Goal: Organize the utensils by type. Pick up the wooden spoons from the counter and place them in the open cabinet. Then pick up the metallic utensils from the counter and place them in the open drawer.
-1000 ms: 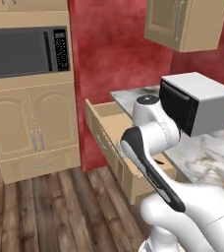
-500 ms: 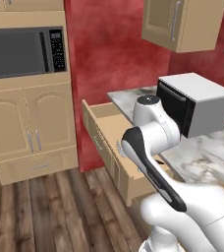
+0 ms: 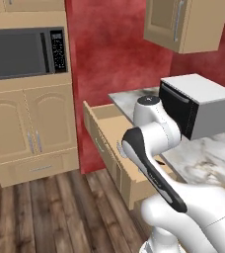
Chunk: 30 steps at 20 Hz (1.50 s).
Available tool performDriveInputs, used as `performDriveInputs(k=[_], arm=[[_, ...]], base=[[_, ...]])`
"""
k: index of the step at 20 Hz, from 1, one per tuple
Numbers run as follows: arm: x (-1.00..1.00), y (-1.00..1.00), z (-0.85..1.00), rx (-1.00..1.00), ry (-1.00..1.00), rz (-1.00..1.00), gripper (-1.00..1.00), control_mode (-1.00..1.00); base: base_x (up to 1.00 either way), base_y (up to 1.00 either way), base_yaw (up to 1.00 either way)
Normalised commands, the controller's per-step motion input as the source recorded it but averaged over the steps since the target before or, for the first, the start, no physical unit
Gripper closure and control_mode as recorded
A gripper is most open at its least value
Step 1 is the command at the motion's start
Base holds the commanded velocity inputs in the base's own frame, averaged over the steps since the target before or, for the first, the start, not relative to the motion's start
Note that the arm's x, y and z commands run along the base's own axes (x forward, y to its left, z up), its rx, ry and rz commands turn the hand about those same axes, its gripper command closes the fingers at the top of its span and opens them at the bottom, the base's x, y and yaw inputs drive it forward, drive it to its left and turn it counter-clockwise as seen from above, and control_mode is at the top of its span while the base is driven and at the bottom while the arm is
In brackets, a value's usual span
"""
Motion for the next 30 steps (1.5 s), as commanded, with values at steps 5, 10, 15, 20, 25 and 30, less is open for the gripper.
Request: performDriveInputs(k=[5,10,15,20,25,30], arm=[[0.00,0.00,0.00,0.00,0.00,0.00,1.00,1.00],[0.00,0.00,0.00,0.00,0.00,0.00,1.00,1.00],[0.00,0.00,0.00,0.00,0.00,0.00,1.00,1.00],[0.00,0.00,0.00,0.00,0.00,0.00,1.00,1.00],[0.33,-0.06,0.00,0.01,0.07,-0.09,1.00,-1.00],[0.59,-0.05,0.00,0.04,0.16,-0.29,1.00,-1.00]], base=[[0.02,0.00,0.00],[0.00,0.00,0.00],[0.00,0.00,0.00],[0.00,0.00,0.00],[0.02,0.00,0.00],[0.00,0.00,0.00]])
